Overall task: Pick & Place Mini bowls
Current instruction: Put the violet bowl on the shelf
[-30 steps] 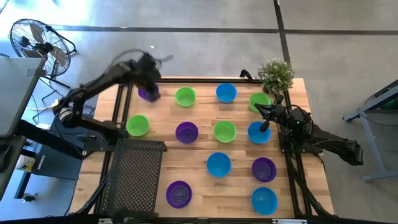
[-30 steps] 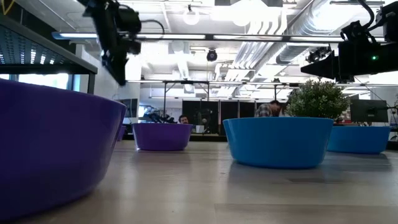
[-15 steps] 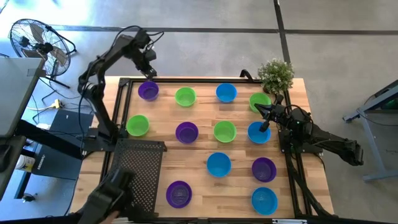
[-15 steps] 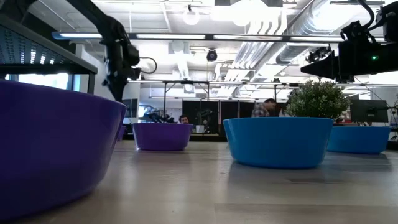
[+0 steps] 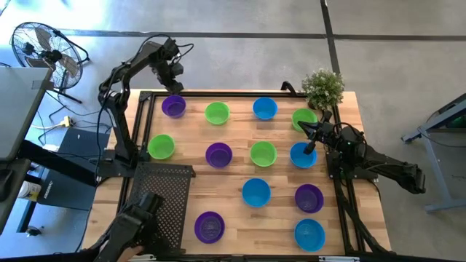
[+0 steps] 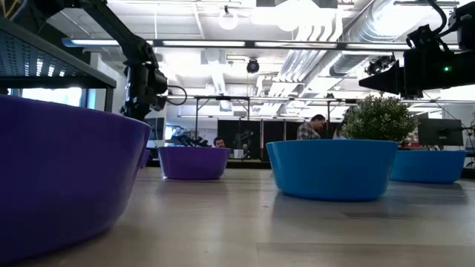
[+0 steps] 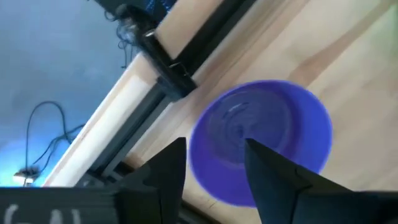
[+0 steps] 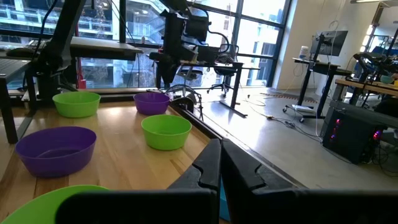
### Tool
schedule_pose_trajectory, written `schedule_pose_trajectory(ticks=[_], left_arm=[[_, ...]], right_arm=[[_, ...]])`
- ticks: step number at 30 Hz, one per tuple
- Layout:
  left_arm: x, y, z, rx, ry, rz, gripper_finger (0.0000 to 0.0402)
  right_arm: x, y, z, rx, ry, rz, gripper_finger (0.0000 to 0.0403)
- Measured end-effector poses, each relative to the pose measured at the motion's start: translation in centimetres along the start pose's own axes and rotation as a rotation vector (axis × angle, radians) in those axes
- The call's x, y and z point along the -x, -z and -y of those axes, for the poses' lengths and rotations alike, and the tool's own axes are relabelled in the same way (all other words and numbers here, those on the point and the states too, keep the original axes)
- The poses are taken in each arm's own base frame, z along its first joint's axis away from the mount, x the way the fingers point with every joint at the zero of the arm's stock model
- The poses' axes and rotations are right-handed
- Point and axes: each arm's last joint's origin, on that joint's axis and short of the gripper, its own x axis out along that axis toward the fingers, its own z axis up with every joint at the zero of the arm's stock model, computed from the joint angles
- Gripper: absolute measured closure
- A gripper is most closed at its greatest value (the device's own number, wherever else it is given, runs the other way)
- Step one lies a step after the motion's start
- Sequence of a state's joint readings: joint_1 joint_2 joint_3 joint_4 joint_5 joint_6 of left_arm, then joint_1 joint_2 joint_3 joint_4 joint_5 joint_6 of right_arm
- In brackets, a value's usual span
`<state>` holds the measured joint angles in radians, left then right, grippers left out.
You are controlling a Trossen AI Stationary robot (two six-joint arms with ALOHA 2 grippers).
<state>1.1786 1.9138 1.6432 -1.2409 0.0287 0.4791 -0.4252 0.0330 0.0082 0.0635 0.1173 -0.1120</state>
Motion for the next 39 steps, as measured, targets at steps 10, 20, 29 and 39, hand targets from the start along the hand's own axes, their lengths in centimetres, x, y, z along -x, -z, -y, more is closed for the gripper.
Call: schedule_pose_trajectory(ticks=[10, 20, 29, 39], left_arm=[[-0.7, 0.0, -0.1, -0.006, 0.002, -0.038, 0.0276], [2.6, -0.7, 4.2, -0.008, -0.025, 0.028, 0.0345], [4.2, -2.3, 15.1, 0.134, -0.106, 0.099, 0.0393], [0.3, -4.6, 18.2, 0.366, -0.129, 0.074, 0.0371]], right_arm=[[0.0, 0.0, 0.0, 0.000, 0.000, 0.000, 0.0402], [0.0, 0.0, 0.0, 0.000, 0.000, 0.000, 0.0402], [0.0, 0.0, 0.0, 0.000, 0.000, 0.000, 0.0402], [0.0, 0.0, 0.0, 0.000, 0.000, 0.000, 0.0402]])
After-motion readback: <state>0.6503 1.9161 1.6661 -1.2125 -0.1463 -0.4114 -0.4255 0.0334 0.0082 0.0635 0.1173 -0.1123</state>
